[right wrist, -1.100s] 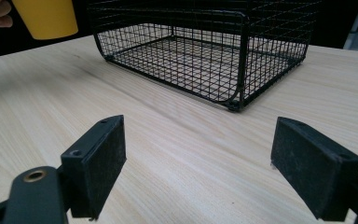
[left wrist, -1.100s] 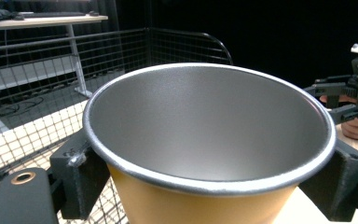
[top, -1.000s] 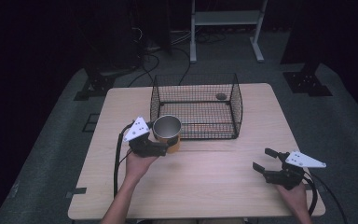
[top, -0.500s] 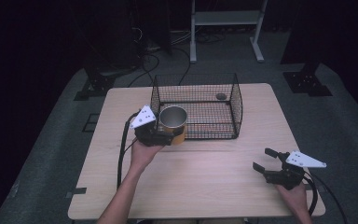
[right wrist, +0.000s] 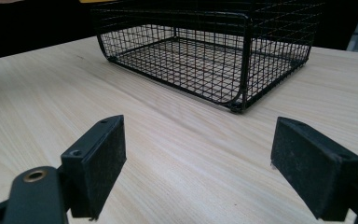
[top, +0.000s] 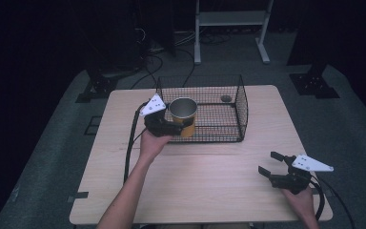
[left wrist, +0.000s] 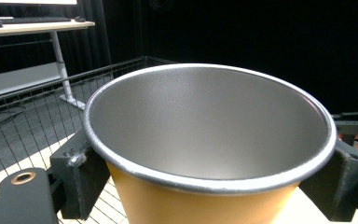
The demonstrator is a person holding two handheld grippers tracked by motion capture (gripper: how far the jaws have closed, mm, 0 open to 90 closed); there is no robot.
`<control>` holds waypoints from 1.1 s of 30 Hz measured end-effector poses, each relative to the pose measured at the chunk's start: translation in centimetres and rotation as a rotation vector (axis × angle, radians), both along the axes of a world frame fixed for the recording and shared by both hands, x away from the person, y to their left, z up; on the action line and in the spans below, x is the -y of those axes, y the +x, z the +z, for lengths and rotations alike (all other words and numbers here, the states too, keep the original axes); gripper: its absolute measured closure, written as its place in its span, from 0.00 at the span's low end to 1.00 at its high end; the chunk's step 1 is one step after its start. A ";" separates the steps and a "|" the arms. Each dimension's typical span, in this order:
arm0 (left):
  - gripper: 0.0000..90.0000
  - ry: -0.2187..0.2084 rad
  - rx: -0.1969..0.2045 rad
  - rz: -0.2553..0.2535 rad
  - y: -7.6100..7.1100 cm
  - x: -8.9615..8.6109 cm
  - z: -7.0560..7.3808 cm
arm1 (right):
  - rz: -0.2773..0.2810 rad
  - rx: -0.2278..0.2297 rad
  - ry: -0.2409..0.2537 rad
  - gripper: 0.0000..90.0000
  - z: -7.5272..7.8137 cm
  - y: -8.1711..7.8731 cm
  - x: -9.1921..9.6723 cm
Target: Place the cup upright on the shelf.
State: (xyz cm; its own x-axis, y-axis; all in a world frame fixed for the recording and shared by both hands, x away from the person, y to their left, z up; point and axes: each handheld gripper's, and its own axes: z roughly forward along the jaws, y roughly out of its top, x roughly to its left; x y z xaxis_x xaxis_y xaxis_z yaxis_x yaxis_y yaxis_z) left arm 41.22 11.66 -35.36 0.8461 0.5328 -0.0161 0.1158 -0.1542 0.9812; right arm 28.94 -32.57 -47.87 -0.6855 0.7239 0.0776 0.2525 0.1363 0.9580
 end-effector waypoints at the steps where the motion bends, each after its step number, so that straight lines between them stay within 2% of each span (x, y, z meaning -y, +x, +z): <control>1: 0.15 0.000 0.000 0.000 0.0 0.0 0.0 | 0.000 0.000 0.000 0.19 0.0 0.0 0.0; 10: 0.15 0.009 -0.001 -0.009 1.6 1.1 0.6 | 0.002 0.001 0.002 0.19 0.0 0.0 0.1; 14: 0.15 0.013 -0.013 -0.011 2.7 1.5 0.6 | 0.006 0.002 0.005 0.19 0.0 0.0 0.1; 18: 0.15 0.000 -0.018 -0.006 3.7 1.6 0.7 | 0.009 0.002 0.001 0.19 0.0 0.0 0.0; 28: 0.15 0.029 -0.042 0.001 5.8 2.1 0.8 | 0.009 0.003 0.004 0.19 0.0 0.1 0.1; 30: 0.15 0.018 -0.049 0.004 6.5 2.2 0.7 | 0.009 0.004 0.006 0.19 0.0 0.1 0.1; 33: 0.15 0.024 -0.053 0.012 7.1 2.3 0.8 | 0.009 0.004 0.005 0.19 0.0 0.1 0.1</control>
State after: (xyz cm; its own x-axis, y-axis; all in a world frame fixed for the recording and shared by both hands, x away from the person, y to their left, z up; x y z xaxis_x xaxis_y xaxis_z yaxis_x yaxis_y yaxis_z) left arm 48.27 9.33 -34.58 0.8378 0.5438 -0.0480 0.1698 -0.1761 0.9696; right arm 29.01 -32.64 -47.84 -0.6920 0.7176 0.0790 0.2479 0.1334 0.9596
